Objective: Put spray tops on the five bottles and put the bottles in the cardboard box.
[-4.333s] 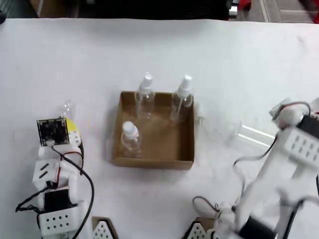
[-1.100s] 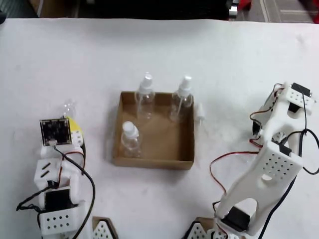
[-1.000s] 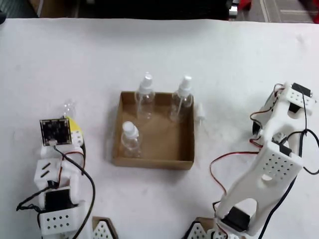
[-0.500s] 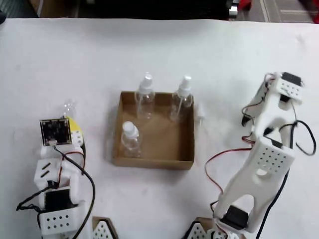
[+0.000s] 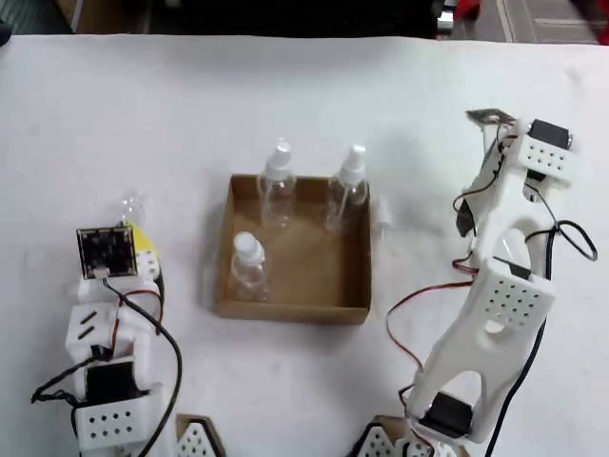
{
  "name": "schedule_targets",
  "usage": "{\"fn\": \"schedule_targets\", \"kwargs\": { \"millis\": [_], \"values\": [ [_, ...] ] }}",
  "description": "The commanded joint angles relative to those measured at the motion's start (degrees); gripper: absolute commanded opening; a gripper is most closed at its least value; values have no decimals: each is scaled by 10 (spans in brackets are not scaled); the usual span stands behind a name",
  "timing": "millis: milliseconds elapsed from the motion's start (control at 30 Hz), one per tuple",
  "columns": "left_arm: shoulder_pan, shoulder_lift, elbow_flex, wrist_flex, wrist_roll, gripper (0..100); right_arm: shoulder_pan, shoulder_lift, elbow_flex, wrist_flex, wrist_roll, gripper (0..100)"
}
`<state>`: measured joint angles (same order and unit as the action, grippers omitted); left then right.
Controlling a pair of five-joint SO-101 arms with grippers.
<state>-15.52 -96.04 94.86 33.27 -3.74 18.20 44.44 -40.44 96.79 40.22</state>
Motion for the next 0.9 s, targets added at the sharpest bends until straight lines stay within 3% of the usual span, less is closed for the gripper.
{"fn": "schedule_targets", "kwargs": {
  "millis": [0,167,267,467,700,867],
  "values": [
    [6,-11,-13,4,-5,26,5,-38,-11,18,120,16],
    [6,-11,-13,4,-5,26,7,-44,49,17,273,16],
    [3,-11,-13,4,-5,26,2,-44,69,17,310,16],
    [6,-11,-13,3,-5,26,1,-44,68,17,309,35],
    [6,-11,-13,2,-5,27,-2,-48,67,17,252,310],
    [6,-11,-13,3,-5,27,-10,-95,69,17,250,292]
  ]
}}
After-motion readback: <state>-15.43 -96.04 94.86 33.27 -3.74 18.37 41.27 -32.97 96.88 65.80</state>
